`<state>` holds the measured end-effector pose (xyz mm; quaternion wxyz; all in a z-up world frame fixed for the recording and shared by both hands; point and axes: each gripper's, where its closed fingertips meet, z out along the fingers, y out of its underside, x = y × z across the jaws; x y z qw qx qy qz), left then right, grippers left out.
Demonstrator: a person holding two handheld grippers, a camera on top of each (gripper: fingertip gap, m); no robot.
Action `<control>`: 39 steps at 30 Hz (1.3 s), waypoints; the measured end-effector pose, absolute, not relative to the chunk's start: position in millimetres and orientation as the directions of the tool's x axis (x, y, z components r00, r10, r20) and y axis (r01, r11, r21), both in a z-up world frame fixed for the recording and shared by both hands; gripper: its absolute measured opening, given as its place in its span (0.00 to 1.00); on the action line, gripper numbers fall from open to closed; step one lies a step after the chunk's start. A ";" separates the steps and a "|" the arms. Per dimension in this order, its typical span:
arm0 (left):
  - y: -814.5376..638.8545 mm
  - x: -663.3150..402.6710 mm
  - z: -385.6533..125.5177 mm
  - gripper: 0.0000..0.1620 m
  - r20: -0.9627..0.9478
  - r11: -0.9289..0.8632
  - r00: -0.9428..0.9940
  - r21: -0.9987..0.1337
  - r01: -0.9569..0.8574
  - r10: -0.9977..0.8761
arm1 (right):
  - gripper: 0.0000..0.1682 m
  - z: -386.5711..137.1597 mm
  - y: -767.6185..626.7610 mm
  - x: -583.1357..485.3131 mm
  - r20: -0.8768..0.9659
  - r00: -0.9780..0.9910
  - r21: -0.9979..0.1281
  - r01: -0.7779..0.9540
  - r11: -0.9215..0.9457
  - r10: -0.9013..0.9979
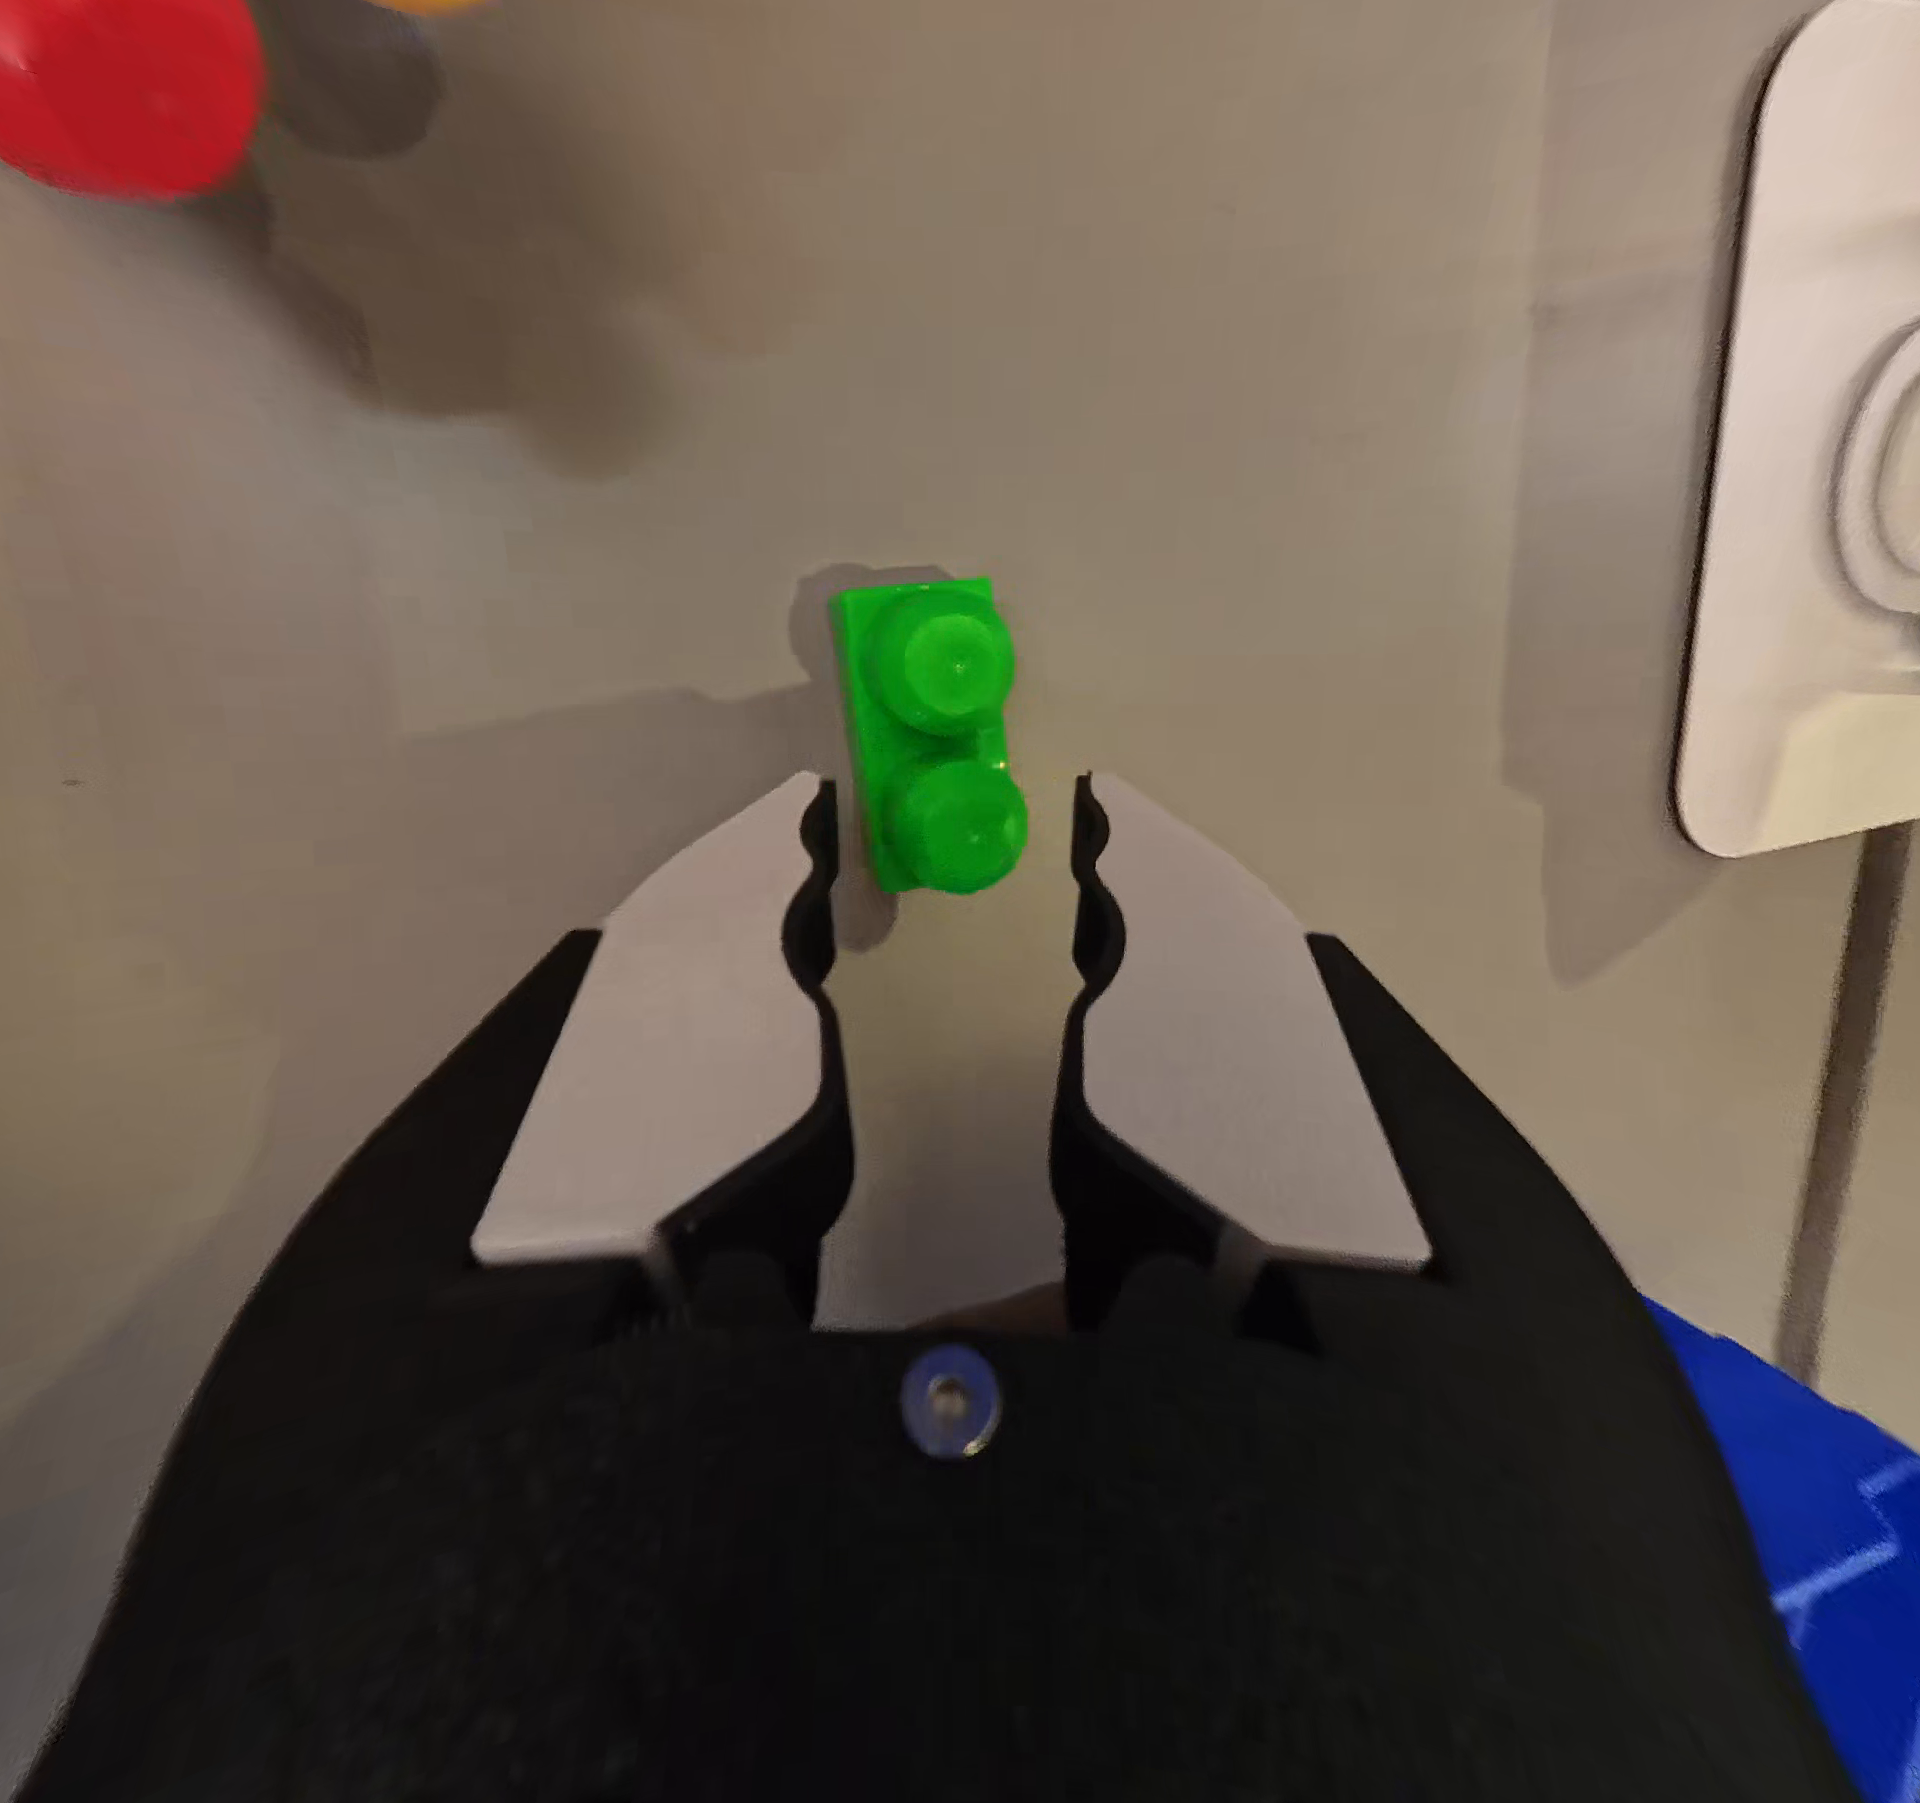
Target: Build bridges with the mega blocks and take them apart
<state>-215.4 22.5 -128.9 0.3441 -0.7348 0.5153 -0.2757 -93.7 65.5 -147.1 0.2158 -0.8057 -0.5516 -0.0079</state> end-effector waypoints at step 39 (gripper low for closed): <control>6.3 -170.0 -80.0 0.47 -0.470 0.359 0.043 -0.728 -0.584 -0.882 | 0.21 -77.3 3.8 -172.5 -0.816 0.281 -0.550 -0.104 -0.829 0.506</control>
